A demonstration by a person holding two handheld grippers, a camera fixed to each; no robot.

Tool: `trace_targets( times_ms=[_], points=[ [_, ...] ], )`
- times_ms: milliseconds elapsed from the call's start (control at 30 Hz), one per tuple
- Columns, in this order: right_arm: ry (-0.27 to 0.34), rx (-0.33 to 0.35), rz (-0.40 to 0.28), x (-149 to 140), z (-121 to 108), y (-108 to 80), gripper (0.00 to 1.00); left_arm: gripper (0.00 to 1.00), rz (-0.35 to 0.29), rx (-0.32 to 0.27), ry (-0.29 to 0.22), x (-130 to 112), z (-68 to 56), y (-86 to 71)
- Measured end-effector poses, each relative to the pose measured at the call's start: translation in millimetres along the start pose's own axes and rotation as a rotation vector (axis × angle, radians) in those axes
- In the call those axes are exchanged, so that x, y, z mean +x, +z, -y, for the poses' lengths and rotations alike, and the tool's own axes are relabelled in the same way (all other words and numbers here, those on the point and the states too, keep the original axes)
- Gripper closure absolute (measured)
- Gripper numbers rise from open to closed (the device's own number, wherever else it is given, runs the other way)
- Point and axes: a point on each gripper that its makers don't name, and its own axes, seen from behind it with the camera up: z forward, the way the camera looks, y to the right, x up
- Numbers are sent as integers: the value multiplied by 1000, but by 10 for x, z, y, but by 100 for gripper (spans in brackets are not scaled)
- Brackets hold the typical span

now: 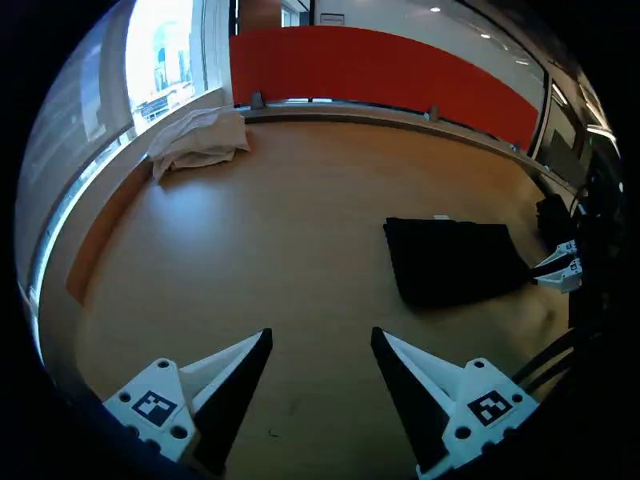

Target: Fold towel

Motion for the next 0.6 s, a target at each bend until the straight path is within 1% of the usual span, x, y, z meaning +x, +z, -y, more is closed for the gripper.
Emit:
trace_targets(
  times_ms=[67,167,267,600],
  points=[
    [-2,5,6,-17,9,8,76,9,1,0,-1,-4,3,1],
    [-5,8,7,-20,15,21,86,9,3,0,-2,-10,7,3],
    [-6,9,-1,10,19,28,91,9,4,0,-4,-16,8,7],
    [-27,14,-11,127,33,8,93,8,9,-1,-2,-41,24,23]
  ],
)
